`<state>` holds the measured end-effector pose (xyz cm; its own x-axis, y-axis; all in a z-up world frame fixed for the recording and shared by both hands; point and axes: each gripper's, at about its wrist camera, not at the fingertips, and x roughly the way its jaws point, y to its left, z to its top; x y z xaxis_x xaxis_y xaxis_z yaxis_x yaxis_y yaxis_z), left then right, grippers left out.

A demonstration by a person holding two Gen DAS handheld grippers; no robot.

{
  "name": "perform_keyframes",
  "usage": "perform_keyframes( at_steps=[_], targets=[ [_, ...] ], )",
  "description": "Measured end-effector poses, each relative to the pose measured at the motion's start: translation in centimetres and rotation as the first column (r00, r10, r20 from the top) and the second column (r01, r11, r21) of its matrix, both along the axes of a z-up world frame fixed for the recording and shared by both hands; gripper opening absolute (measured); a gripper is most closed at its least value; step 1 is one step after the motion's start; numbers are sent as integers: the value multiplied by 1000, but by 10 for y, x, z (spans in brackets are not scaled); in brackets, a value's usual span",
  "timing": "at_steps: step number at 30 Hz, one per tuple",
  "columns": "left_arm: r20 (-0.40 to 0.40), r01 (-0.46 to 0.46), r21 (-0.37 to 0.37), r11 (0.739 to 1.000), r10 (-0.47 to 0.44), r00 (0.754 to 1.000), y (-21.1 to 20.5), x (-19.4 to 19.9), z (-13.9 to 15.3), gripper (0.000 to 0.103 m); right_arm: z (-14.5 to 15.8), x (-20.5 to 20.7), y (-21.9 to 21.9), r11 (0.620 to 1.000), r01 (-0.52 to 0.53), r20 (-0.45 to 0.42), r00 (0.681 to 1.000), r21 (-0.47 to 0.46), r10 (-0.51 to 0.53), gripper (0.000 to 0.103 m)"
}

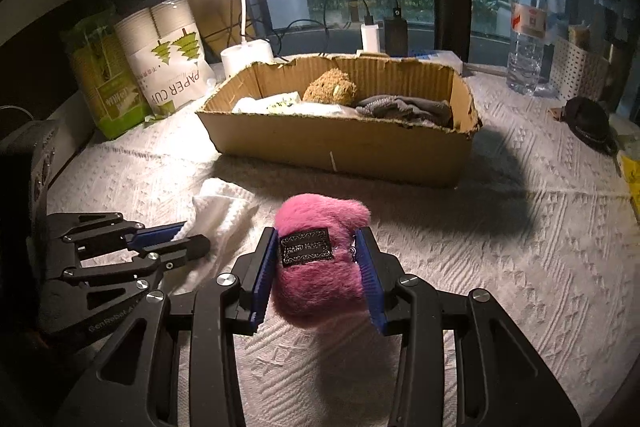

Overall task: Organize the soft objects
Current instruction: 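Grasp the white cloth with the left tool while the right tool lifts the plush, then carry the white cloth in the left tool and pink plush in the right tool over the box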

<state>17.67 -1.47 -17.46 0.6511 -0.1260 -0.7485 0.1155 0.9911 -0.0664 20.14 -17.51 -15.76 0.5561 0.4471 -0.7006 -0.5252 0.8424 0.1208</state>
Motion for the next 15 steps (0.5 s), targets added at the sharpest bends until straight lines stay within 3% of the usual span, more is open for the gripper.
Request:
perform_keyframes(
  at_steps=[15],
  targets=[
    [114,-23,-62,998,30,993,18,-8,44,13,30,-2,1,1000,-2,67,998,-3,2,42]
  ],
)
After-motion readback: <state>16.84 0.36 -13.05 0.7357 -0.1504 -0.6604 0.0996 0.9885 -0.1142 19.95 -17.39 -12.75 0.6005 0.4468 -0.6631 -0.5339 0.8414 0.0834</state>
